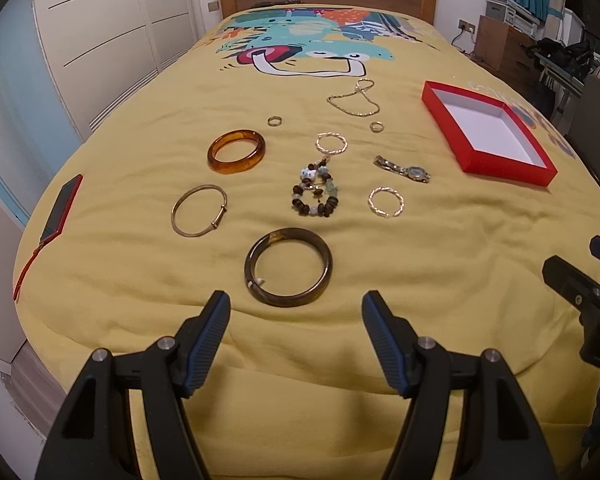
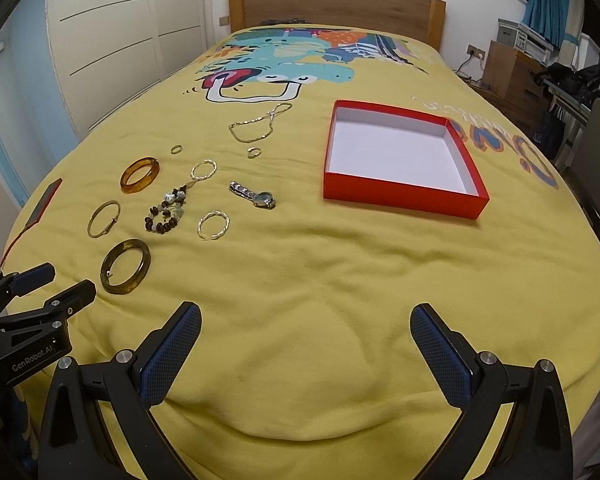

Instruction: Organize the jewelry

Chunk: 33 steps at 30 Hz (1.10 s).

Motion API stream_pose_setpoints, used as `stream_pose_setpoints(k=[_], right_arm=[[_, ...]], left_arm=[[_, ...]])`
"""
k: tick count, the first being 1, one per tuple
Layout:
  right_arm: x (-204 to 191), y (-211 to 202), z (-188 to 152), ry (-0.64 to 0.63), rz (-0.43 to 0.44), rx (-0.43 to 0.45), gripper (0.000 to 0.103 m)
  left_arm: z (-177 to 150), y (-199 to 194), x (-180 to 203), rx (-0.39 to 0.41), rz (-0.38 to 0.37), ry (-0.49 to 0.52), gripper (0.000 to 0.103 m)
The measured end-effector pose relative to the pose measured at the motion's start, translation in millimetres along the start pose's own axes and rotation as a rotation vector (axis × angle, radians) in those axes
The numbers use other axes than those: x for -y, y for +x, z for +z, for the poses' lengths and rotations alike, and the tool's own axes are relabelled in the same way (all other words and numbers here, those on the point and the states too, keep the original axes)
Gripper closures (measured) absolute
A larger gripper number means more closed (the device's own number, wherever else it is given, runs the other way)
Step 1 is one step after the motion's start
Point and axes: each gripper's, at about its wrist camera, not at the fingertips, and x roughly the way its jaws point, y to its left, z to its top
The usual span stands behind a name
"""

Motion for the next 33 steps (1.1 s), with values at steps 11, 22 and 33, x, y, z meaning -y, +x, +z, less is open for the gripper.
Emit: stream_pose_setpoints(k=[11,22,33], right_arm=[[-6,-3,3,-0.014,0.042,0.013,0.002],[-30,20,15,-0.066,0.190,-0.024,0.030],[-66,105,49,-0.102,0.273,-0.124,0.043]], left_arm=[[4,-1,-12,0.006,0.001,-0.027,0.036],[20,24,-60,-0.033,-0.006,-0.099,0.038],[28,93,-68,-0.193,-0.050,-0.140,0.059]])
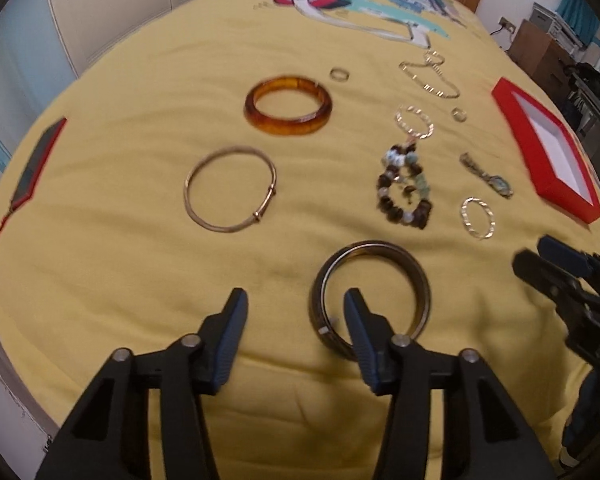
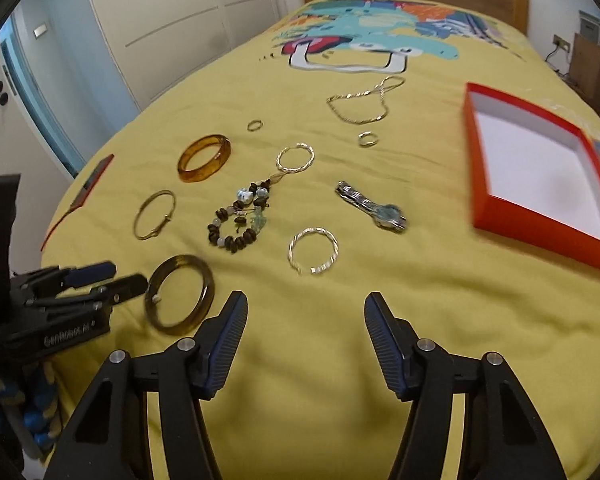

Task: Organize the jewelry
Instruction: 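Grasp the dark brown bangle with the left tool while the right tool grasps the twisted silver hoop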

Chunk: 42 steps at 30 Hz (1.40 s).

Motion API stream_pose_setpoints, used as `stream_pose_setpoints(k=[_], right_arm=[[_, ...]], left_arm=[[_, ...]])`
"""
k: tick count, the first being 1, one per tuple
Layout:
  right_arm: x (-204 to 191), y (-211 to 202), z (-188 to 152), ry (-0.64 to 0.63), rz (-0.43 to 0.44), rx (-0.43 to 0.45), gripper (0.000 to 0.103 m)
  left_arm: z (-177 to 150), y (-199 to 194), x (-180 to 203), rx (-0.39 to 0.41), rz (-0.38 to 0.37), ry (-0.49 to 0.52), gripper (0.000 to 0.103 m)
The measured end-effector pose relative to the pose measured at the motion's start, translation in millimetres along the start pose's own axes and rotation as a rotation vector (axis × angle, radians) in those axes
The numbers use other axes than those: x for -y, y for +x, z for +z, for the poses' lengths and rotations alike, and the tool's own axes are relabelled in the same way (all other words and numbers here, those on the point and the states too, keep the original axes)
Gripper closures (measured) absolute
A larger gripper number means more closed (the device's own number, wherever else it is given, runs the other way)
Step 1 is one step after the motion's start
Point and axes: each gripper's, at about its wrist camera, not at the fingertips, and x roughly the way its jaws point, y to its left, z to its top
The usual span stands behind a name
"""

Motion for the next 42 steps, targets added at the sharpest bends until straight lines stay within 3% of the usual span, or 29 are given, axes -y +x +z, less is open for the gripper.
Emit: stream_pose_setpoints(k=[7,11,14,18,28,34,42], right_arm=[[-2,45,18,-0.011,-0.032,-0.055,0.046],[-4,63,22,-0.015,-0.054,-0.072,0.048],[-5,67,24,-0.027,-0.065,-0.072,0.060],[-5,62,23,-0.037,-0.048,-0.070,0.063],[0,7,4,-0.005,0.004,0.000,0.064],[16,-35,-16,0.021,0.010,0.054,0.064],[63,-88,-31,0.087,-0.033,0.141,0.064]], left_arm=[[1,19,0,-0.073,-0.050,-0.004,0.078],[4,28,2,-0.103,-0.046,-0.008,0.081],[7,30,6,-0.102,-0.033,0.008,0.094],[5,26,10,-0.085,-0.025,0.026,0.095],[-10,-13,1,0.052,-0.015,-0.014,0.096],[-21,-40,-5,0.087,-0.014,-0.026,0.096],[-10,-58,50,0.119,-0.041,0.048,0.096]])
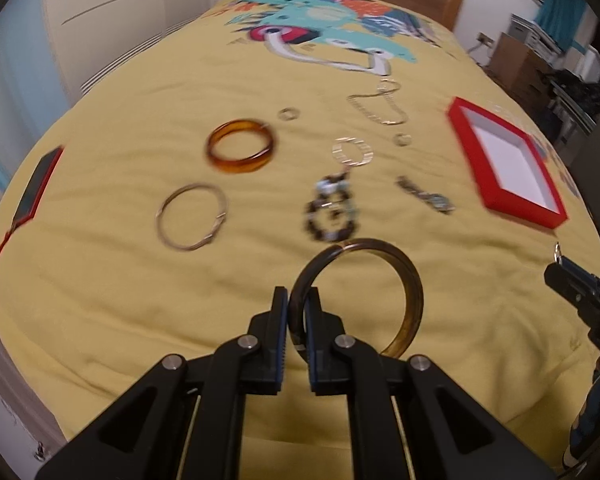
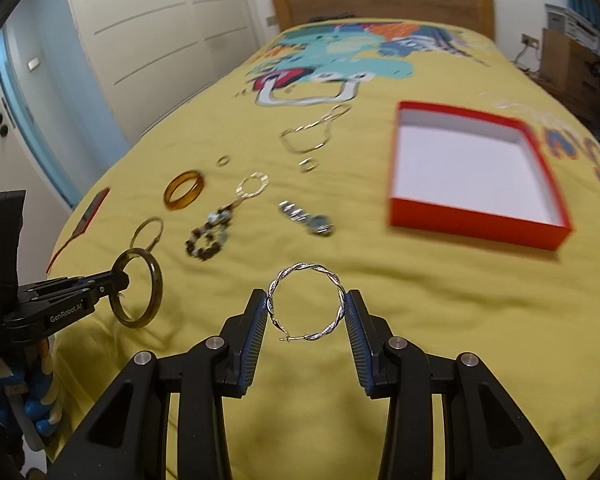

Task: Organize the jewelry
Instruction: 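Carry both held pieces into the red box and open both tools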

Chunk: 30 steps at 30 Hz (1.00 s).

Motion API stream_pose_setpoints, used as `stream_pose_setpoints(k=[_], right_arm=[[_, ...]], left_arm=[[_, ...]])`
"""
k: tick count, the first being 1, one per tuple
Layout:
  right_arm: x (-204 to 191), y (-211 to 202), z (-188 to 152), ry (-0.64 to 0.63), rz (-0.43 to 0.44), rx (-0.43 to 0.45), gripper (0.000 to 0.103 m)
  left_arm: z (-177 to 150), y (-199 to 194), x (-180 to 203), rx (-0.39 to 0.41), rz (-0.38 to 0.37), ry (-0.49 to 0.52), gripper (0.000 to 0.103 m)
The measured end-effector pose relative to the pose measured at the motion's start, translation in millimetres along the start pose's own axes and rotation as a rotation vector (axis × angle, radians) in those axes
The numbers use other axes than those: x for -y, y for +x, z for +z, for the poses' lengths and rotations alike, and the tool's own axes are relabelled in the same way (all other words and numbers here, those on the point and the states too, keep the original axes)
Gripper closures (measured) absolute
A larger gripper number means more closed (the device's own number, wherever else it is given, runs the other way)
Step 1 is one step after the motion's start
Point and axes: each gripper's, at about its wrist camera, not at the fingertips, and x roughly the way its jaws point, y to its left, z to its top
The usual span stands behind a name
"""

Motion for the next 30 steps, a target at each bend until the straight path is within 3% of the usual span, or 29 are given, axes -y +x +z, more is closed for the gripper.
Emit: stream_pose_setpoints(k=[10,19,24,30], right_arm=[[87,-30,20,0.073,-0.101,0.069,0.064],[146,12,68,0.080,-0.135,0.048,0.064],[168,44,84,0.061,-0.138,0.009,0.064],[184,79,84,0.026,-0.126,-0.069,0.064]], left_arm=[[52,3,117,0.022,-0.098,0.182,0.096],[118,60,224,0.030,-0.079,0.332,0.096],[141,102,249,0.006,-0.035,0.375,0.096],[138,135,265,-0.024,-0.014,0.440,0.095]])
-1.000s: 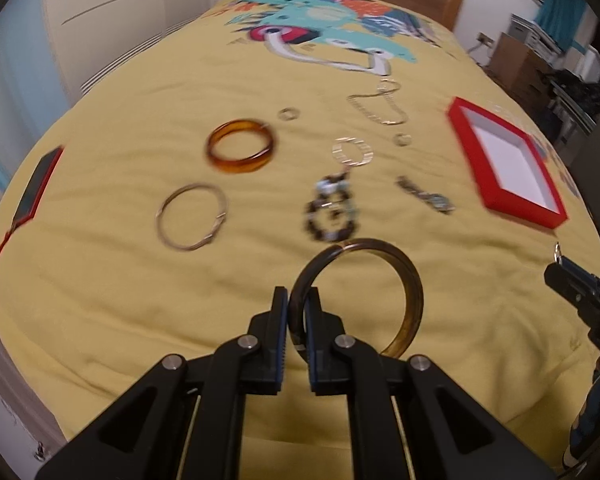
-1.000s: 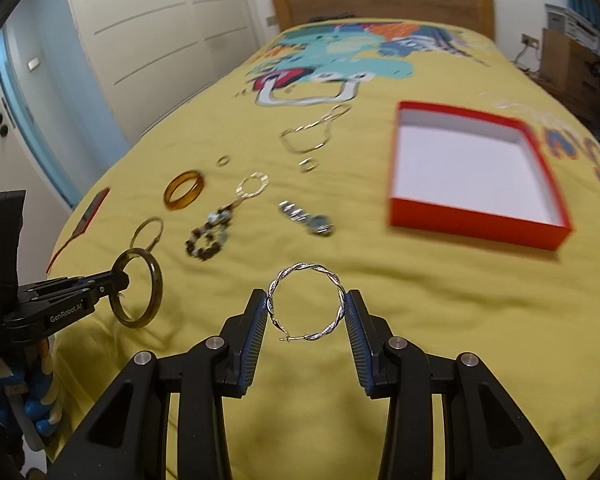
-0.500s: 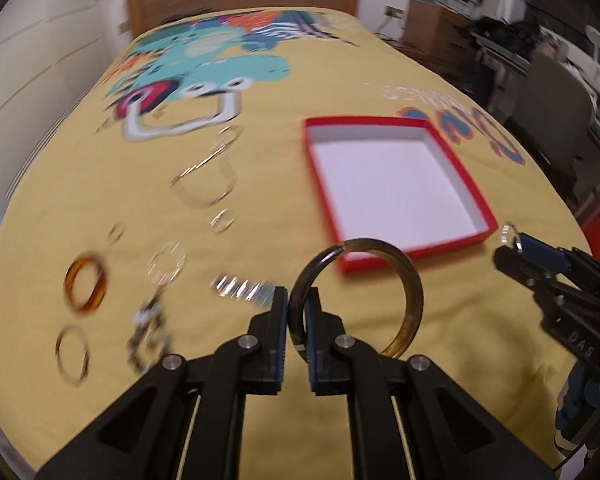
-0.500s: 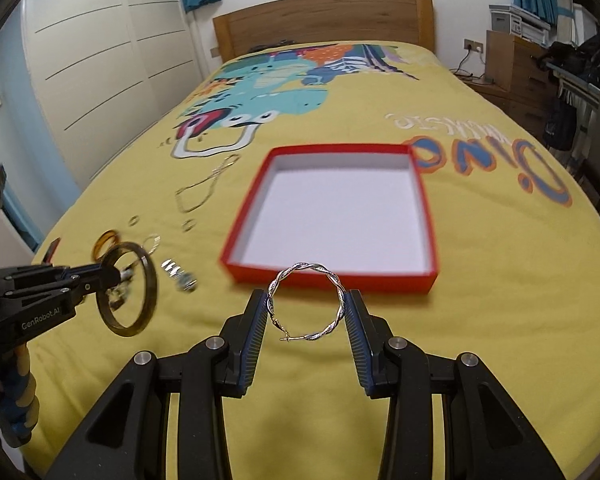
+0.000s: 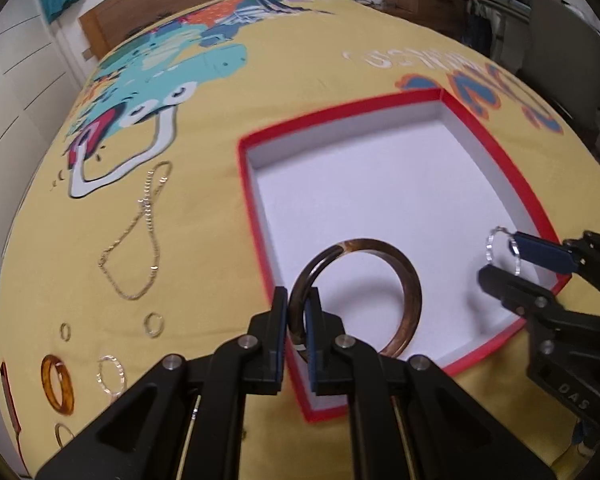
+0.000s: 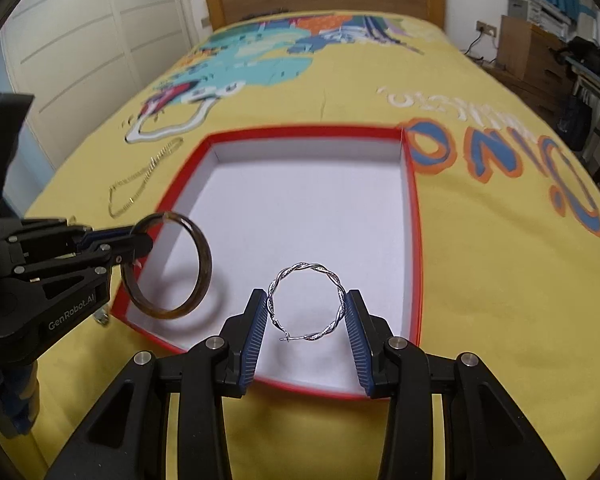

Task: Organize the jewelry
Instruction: 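Carry both held pieces into the red box and open both tools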

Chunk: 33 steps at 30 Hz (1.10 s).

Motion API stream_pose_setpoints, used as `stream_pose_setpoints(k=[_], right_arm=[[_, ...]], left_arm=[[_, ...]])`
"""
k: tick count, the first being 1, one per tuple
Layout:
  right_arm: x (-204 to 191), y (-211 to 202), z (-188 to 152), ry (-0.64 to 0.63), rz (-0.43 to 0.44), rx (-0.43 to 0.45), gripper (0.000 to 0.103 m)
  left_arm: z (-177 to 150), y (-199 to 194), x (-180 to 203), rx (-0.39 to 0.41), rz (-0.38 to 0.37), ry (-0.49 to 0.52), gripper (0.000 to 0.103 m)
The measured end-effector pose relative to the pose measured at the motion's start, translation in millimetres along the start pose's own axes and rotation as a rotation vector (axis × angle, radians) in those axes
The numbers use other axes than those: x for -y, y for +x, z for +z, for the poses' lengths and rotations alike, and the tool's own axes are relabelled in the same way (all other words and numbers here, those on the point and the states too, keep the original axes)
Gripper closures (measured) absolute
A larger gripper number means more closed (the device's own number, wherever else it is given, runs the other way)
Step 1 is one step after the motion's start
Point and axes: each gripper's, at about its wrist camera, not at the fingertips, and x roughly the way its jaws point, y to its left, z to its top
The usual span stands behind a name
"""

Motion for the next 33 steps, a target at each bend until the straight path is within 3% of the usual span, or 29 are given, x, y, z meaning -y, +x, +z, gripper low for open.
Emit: stream_pose_setpoints(k=[14,21,29,33], right_arm=[[0,13,-13,-0.123,-0.014,-0.065,0.063],[2,-2,-14,-0.114,-0.027,-0.052,0.054],[0,-55,-18,-0.033,-0.042,0.034,0.050],[-23,-84,-23,-0.032,-0.019,0.084,0.050]], left_arm=[[-13,22,16,-0.055,0.006,0.054,0.094],[-9,13,1,-0.058,-0.095,-0.024,0.094],[-22,-53,-13,0.090,-0.153,-0.098,0.088],[-51,-88,-23,0.093,-0.137,-0.074,0.088]])
